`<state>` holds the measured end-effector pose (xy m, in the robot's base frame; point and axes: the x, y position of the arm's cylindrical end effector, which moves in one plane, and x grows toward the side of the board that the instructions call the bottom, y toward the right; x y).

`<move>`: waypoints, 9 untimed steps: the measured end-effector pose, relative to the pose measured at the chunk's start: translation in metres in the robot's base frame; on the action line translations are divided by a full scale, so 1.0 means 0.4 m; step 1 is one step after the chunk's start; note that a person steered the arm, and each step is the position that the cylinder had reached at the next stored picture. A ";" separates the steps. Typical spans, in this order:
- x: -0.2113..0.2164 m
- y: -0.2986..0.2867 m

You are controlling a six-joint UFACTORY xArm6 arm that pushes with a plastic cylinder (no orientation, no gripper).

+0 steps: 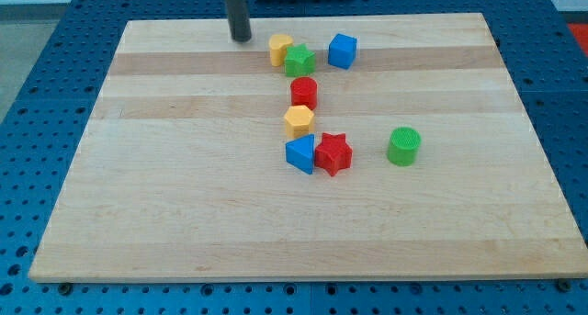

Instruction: Slide the yellow heart towards the center left

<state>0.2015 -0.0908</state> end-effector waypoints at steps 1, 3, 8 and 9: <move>-0.024 0.134; 0.102 0.257; 0.164 0.057; 0.236 -0.033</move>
<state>0.2961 -0.1039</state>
